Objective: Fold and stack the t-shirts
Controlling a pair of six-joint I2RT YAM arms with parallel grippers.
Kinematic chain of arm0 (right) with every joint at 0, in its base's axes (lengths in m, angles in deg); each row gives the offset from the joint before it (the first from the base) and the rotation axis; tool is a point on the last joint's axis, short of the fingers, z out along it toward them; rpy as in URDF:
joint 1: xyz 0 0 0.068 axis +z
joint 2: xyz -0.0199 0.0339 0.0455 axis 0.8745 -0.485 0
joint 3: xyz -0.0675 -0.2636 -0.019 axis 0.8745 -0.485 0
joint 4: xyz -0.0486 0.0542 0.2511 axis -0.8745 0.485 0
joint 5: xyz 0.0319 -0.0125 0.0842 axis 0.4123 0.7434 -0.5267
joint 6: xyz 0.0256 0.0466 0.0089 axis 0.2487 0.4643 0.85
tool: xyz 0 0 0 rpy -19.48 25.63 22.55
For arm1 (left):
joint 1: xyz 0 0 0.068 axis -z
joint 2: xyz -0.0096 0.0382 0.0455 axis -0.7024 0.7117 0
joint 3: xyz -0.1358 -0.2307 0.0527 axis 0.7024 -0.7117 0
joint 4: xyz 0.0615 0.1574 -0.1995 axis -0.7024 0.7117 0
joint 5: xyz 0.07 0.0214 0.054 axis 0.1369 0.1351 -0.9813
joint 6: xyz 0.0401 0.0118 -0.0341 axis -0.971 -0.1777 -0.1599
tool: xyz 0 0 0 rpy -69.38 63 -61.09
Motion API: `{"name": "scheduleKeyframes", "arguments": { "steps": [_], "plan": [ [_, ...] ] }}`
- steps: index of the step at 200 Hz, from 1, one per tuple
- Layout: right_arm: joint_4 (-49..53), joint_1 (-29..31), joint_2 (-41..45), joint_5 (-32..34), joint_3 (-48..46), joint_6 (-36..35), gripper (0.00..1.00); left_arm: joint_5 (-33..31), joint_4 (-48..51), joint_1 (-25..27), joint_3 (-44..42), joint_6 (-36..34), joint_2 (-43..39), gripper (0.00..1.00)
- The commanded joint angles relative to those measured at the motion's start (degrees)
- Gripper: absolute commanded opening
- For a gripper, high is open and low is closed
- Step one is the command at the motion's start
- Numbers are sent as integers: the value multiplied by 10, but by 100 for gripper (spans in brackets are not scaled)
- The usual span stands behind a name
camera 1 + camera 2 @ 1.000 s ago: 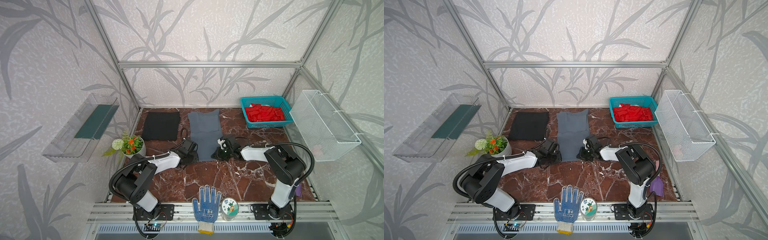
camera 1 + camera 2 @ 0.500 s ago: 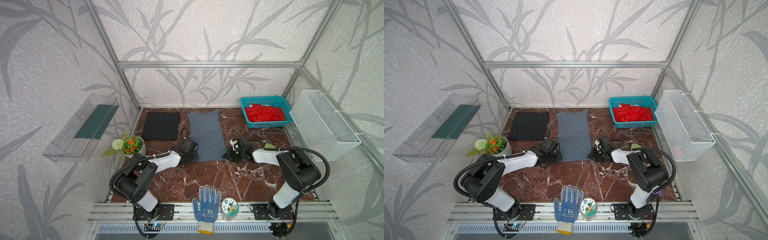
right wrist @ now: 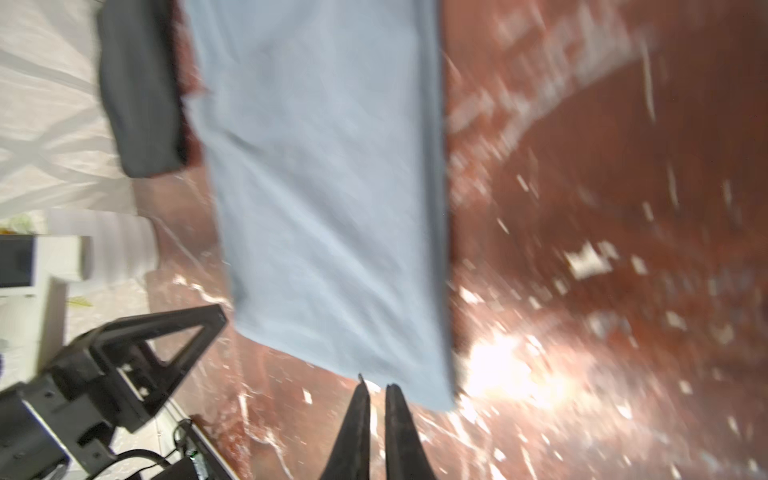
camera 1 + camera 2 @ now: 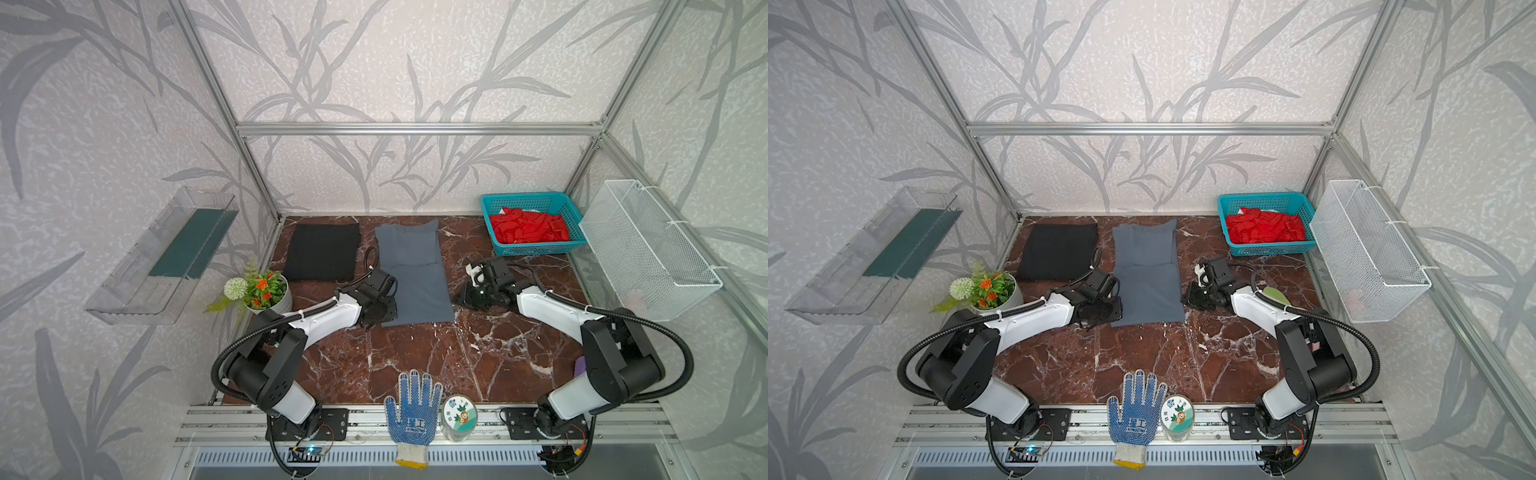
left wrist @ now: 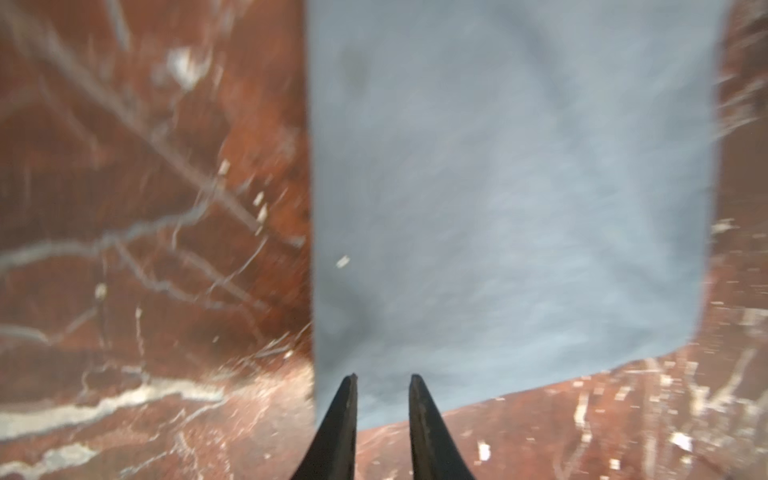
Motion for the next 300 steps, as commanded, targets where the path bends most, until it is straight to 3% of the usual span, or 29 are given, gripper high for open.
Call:
{"name": "scheduleKeyframes", "arguments": {
  "steps": [1, 56, 128, 175, 246, 300],
  "plan": [
    [21, 4, -52, -21, 65, -31, 12, 8, 14, -2, 58, -31, 16, 25],
    [16, 41, -247, -57, 240, -30, 12, 0, -14, -20, 150, -17, 142, 23],
    [26, 49, -383, -36, 347, -21, 12, 8, -33, -28, 95, 19, 168, 21],
    [22, 12, -397, -16, 343, -20, 11, 7, -40, -28, 36, 31, 150, 21],
    [47, -28, -364, 18, 336, -75, 11, 3, -34, -28, 27, 29, 150, 20],
    [14, -25, -250, 2, 262, -84, 11, 12, -25, -29, 57, -1, 106, 20]
  ]
}}
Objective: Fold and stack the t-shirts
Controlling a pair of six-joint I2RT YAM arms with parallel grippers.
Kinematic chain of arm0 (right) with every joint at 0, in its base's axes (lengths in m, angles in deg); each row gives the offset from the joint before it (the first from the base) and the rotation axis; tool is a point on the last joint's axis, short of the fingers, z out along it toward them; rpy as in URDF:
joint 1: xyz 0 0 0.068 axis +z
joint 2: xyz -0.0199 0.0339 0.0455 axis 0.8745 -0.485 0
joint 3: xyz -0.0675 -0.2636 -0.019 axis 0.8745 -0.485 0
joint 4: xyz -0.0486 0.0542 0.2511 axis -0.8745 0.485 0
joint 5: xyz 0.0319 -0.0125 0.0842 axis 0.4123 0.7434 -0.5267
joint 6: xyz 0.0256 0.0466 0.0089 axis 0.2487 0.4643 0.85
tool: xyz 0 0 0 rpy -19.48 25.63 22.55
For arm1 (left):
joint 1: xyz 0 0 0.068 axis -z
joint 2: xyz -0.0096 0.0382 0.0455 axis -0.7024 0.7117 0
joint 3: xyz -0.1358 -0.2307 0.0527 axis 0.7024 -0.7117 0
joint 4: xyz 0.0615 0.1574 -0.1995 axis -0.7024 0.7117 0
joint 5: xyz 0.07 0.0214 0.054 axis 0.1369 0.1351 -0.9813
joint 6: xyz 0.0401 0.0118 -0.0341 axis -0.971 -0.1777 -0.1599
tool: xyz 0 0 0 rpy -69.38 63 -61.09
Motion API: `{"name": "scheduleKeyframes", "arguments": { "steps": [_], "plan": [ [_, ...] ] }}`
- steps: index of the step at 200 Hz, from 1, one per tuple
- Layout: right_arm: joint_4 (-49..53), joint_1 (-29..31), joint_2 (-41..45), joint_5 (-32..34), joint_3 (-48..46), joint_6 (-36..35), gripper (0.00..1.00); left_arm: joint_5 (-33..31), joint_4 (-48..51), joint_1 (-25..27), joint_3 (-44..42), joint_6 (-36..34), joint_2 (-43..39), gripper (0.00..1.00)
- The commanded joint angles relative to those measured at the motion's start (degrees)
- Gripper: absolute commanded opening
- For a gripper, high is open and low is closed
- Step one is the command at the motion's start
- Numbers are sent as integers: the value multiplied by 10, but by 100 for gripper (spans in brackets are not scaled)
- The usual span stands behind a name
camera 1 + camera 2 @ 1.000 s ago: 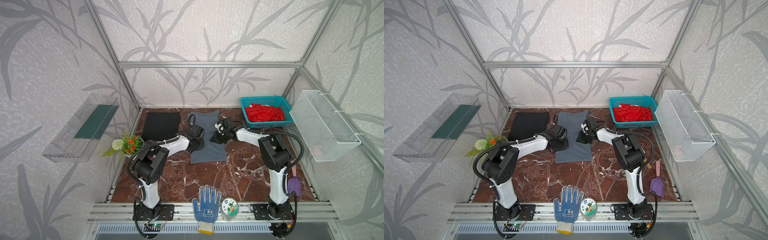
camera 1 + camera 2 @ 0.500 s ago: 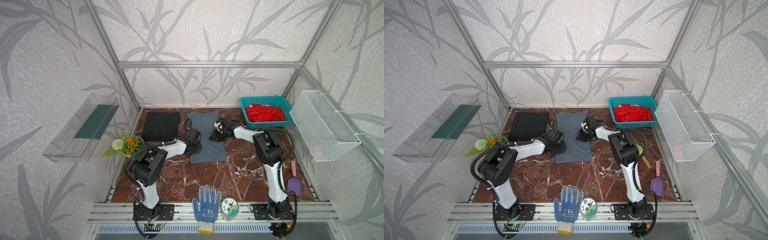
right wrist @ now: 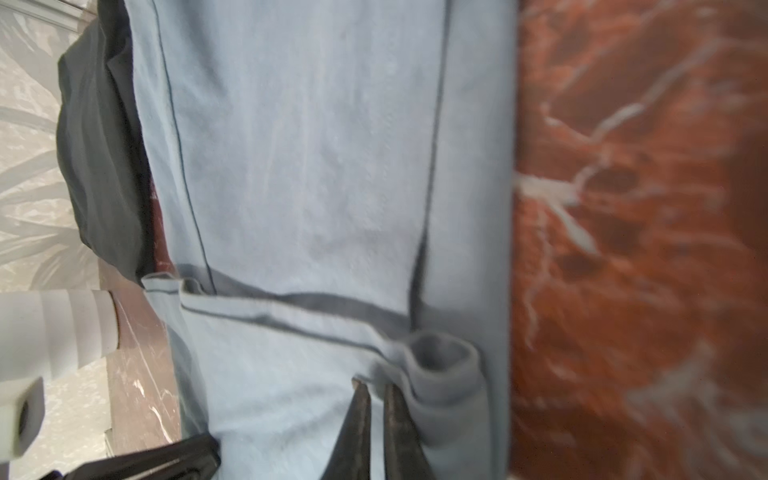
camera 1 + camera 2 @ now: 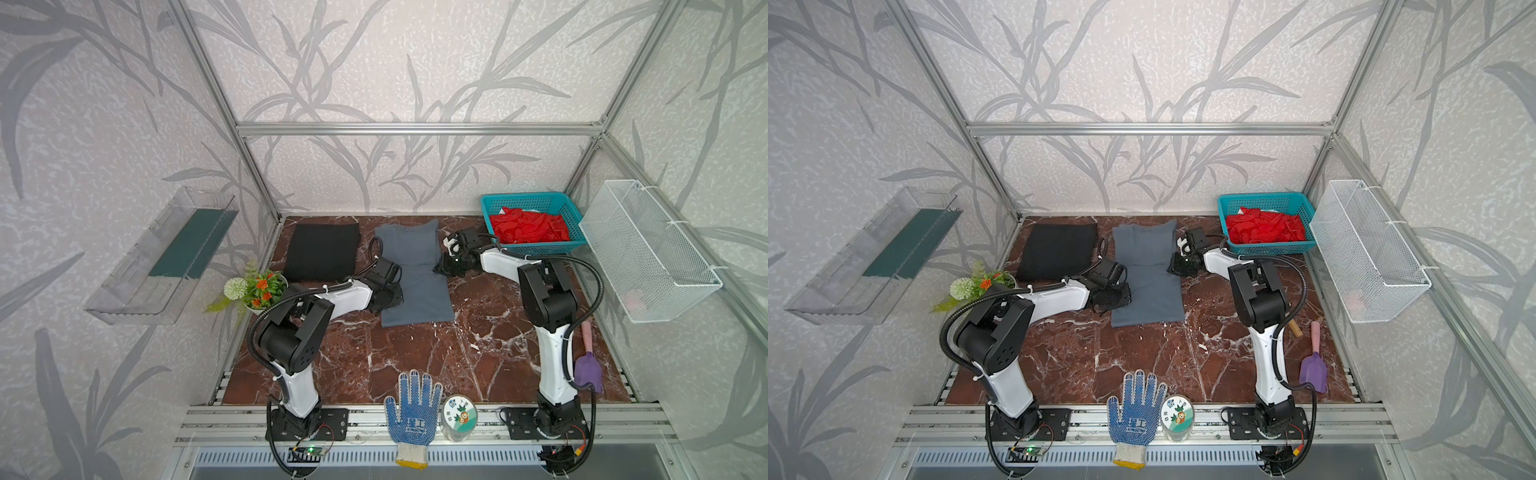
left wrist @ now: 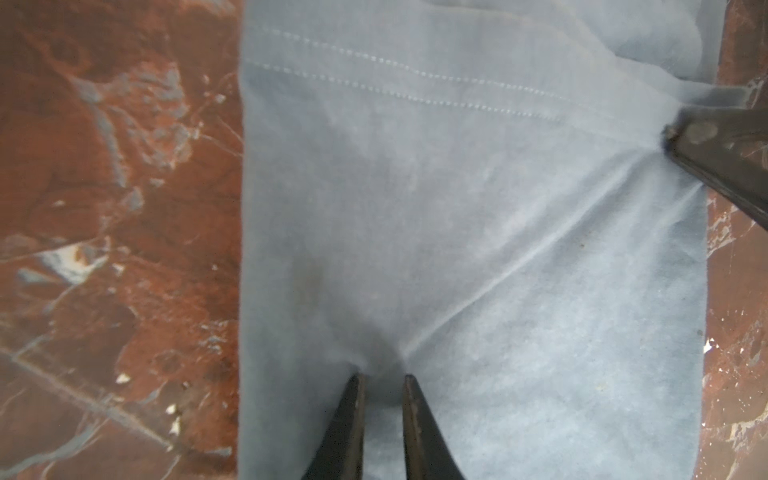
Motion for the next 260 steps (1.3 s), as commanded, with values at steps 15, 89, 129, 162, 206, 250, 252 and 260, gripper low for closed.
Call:
{"name": "scheduleKeyframes", "arguments": {
  "steps": [15, 89, 129, 162, 206, 250, 252, 260],
  "plan": [
    [-1, 10, 123, 9, -91, 3, 12, -2, 74, 1, 18, -26, -43, 20],
    [4, 94, 251, 31, -299, 54, 25, -10, 103, 25, -105, 33, -153, 30],
    [7, 94, 342, 95, -375, 48, 65, 10, 82, 26, -173, 50, -199, 36],
    [19, 93, 354, 107, -380, 44, 65, 16, 61, 26, -177, 52, -199, 38],
    [17, 91, 341, 115, -376, 44, 64, 31, 52, 27, -155, 48, -180, 38],
    [16, 82, 313, 108, -371, 38, 57, 29, 46, 27, -157, 50, -160, 38],
    [16, 82, 311, 106, -371, 38, 56, 30, 43, 27, -157, 51, -158, 38],
    [15, 82, 303, 103, -368, 37, 55, 35, 35, 28, -156, 52, -151, 38]
  ]
}}
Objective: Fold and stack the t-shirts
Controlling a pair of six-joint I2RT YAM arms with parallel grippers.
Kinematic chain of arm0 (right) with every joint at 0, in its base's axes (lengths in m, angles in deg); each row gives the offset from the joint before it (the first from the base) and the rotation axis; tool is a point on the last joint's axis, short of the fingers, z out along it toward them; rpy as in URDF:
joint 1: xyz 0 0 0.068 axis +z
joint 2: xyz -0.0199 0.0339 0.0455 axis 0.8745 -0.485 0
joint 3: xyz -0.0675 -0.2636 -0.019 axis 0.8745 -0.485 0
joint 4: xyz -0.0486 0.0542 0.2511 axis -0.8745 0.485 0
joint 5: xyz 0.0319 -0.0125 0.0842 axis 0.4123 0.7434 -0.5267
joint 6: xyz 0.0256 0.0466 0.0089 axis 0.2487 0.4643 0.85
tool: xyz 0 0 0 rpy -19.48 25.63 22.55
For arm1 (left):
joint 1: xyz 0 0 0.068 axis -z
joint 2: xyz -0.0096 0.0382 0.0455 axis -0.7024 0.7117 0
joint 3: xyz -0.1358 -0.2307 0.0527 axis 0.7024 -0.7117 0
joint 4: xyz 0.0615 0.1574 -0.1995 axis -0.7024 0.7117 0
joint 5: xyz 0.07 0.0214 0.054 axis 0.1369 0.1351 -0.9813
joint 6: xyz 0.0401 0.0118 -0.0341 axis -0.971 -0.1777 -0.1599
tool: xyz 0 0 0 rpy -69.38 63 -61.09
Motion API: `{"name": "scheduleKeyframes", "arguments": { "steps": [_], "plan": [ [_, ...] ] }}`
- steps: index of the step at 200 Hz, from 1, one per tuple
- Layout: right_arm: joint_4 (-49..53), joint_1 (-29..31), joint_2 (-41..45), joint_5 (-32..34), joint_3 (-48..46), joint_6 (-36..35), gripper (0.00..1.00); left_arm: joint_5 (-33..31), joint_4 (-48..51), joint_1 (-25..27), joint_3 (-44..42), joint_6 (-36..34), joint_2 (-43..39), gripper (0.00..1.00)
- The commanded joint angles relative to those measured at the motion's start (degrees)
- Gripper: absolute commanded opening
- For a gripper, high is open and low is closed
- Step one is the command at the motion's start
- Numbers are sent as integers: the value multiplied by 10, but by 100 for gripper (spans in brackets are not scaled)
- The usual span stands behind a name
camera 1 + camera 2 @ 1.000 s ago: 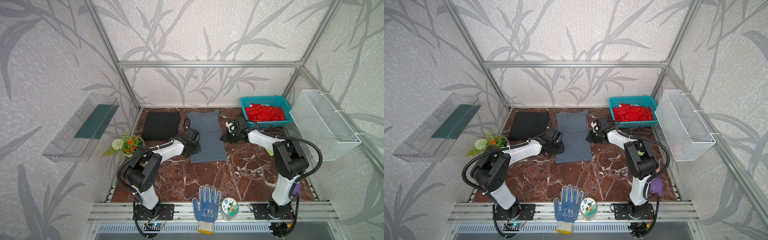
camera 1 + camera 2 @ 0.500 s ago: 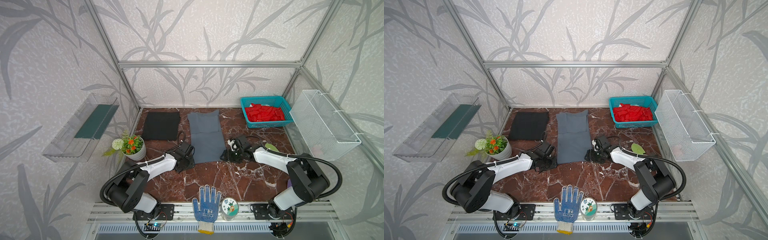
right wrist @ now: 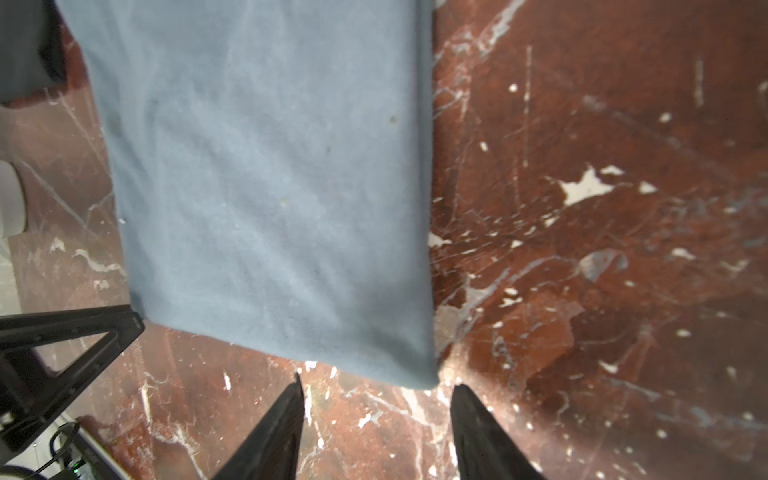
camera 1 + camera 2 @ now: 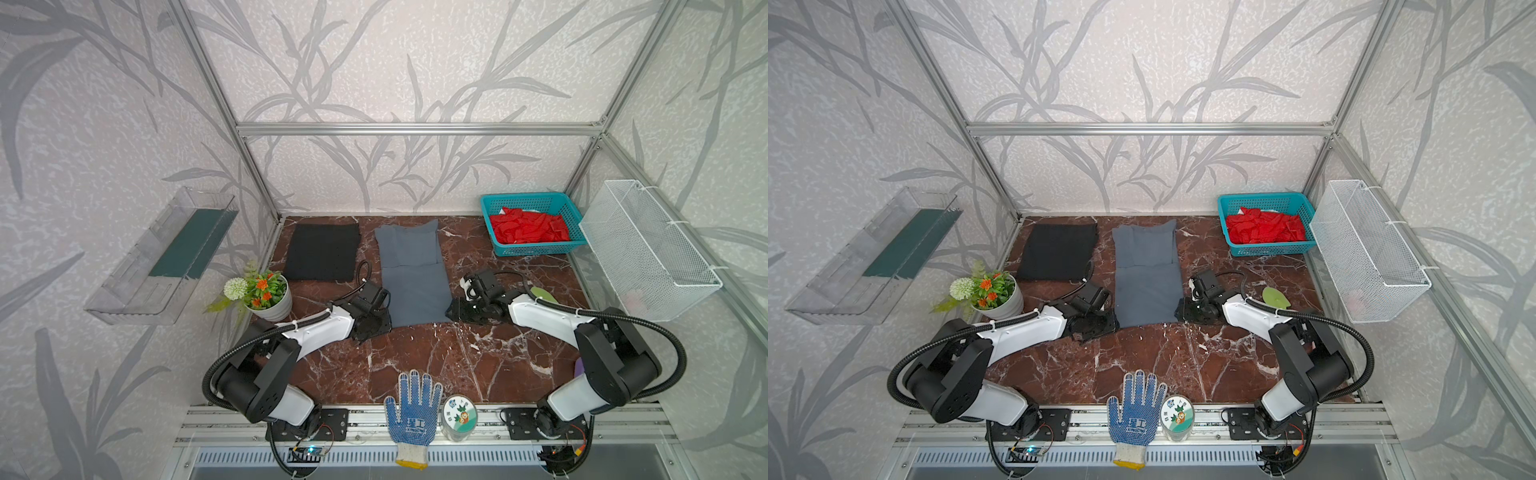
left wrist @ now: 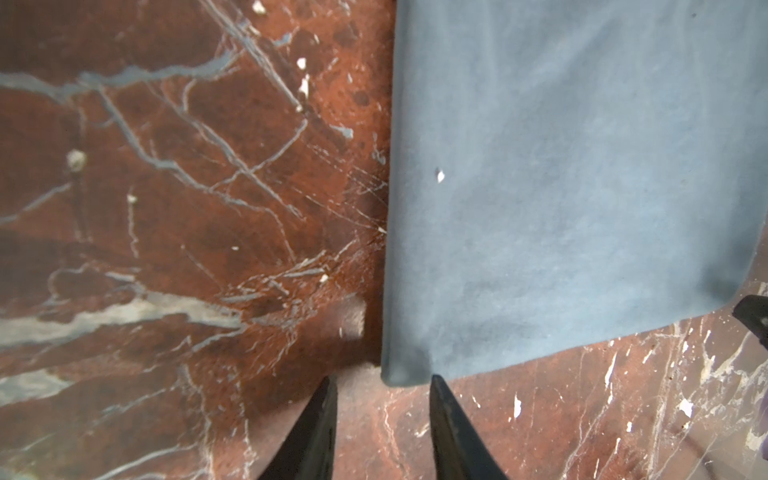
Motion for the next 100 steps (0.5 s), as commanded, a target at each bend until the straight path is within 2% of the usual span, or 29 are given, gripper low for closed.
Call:
{"name": "scheduleKeyframes", "arguments": {
  "steps": [1, 40, 62, 100],
  "plan": [
    [8, -3, -26, -3, 9, -8, 55, 7, -14, 1, 12, 9, 22, 38],
    [4, -4, -46, -12, 11, -6, 50, 2, -4, 1, 21, 18, 39, 36],
    [6, -3, -59, -23, 17, -10, 45, 0, 21, 1, 25, 16, 37, 28],
    [2, -2, -61, -51, 16, -9, 25, 3, 22, 1, 14, 19, 33, 9]
  ]
}}
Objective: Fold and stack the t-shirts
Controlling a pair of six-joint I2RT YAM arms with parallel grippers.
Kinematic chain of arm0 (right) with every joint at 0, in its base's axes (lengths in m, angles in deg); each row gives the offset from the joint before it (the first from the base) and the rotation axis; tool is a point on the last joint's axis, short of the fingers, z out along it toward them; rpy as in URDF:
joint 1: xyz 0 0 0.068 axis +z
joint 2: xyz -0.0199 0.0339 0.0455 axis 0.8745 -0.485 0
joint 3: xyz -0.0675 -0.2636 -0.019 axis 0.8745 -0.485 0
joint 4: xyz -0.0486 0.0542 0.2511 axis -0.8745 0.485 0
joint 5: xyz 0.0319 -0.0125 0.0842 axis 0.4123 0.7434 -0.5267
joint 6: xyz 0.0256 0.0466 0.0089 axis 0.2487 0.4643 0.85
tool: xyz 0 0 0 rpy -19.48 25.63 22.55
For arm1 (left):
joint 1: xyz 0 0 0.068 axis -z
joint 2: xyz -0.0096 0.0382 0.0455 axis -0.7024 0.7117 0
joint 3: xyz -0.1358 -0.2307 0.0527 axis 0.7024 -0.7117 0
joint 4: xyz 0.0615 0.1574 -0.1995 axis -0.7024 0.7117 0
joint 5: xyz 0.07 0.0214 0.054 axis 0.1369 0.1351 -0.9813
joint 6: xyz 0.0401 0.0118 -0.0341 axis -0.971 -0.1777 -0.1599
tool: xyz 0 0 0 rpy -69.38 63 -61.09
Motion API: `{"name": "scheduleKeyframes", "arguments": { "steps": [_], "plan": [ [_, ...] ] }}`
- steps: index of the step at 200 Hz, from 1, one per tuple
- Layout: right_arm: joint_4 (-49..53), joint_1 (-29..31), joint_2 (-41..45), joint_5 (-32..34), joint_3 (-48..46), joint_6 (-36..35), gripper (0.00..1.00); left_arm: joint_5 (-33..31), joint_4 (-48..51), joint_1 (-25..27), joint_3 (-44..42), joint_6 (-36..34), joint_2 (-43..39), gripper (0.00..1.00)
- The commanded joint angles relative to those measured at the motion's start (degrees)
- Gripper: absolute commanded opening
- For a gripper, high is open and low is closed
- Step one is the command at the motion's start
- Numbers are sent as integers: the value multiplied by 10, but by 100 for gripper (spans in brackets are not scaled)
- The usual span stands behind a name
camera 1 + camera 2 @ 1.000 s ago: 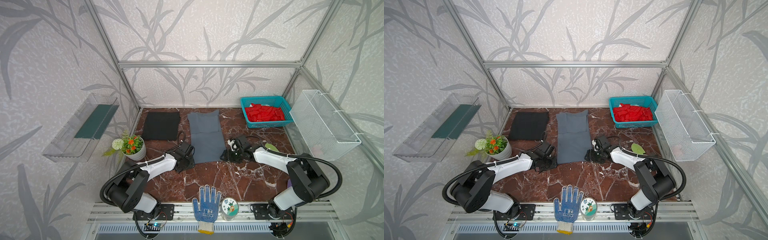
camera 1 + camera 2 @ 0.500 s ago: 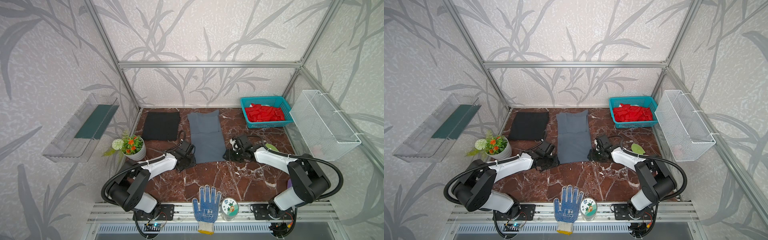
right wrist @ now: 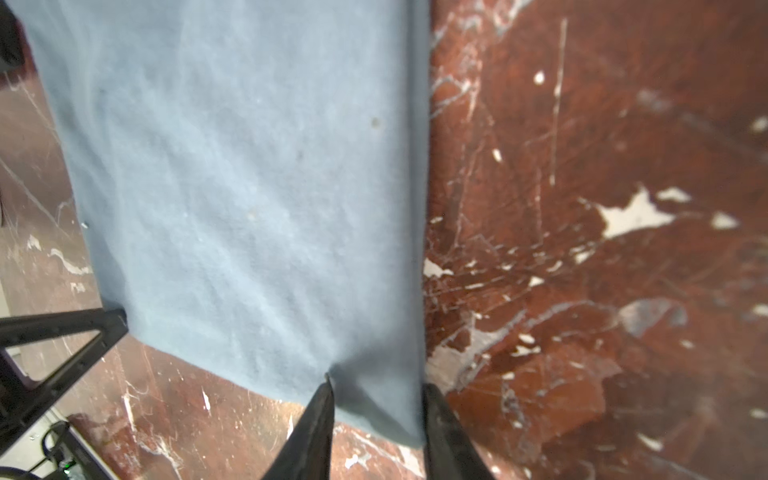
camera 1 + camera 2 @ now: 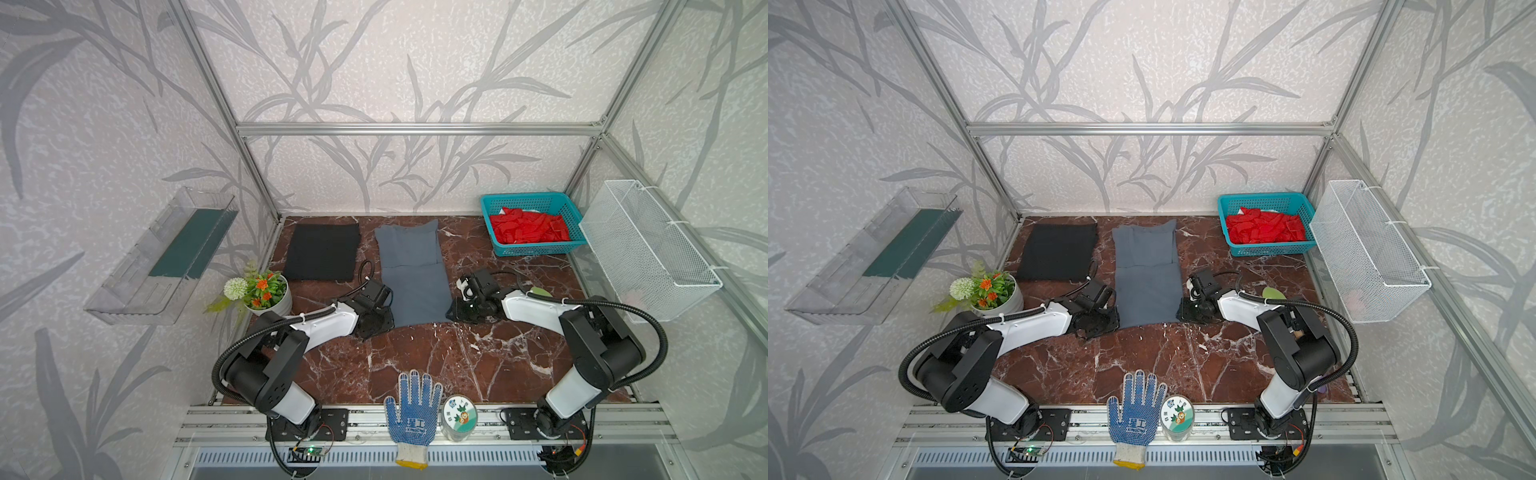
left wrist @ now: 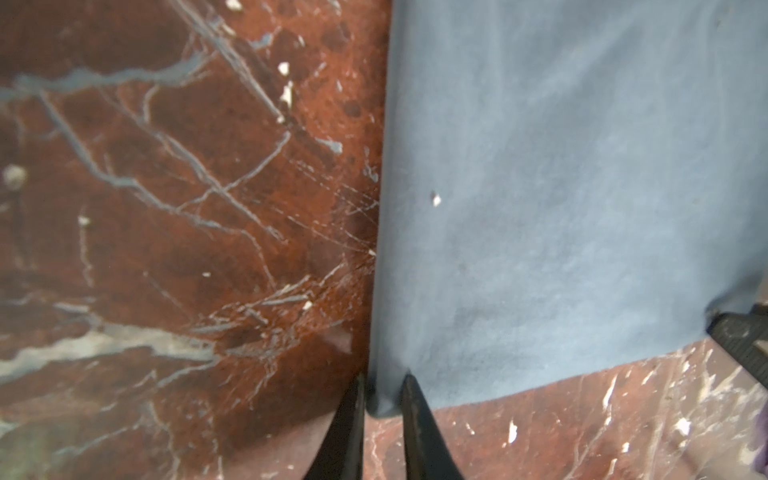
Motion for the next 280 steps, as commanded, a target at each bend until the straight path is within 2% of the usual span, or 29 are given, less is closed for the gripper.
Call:
{"name": "scheduleKeyframes", "arguments": {
  "steps": [1, 14, 32, 79, 126, 171, 203, 238, 280],
  "plan": [
    [15, 1, -9, -24, -2, -2, 24, -1, 22, 1, -4, 5, 4, 8],
    [12, 1, -1, -32, -6, -2, 16, 4, 16, 2, -5, 5, 3, 0],
    [17, 1, 17, -36, -13, -7, 0, 9, 19, 2, -4, 3, -9, 0],
    [51, 1, 148, -32, -69, 0, 0, 8, 114, 13, -12, -21, -107, 0],
    [156, 12, 315, -35, -100, 10, 0, 41, 231, 29, -23, -51, -245, 0],
    [237, 19, 421, -58, -85, 29, 0, 59, 338, 35, 23, -80, -353, 0],
    [237, 19, 434, -42, -80, 52, 0, 46, 342, 36, 55, -87, -365, 0],
    [239, 12, 396, -14, -43, 50, 0, -13, 279, 34, 69, -81, -350, 0],
    [222, -19, 324, -12, 24, 18, 0, -43, 241, 18, 131, -94, -253, 0]
  ]
}}
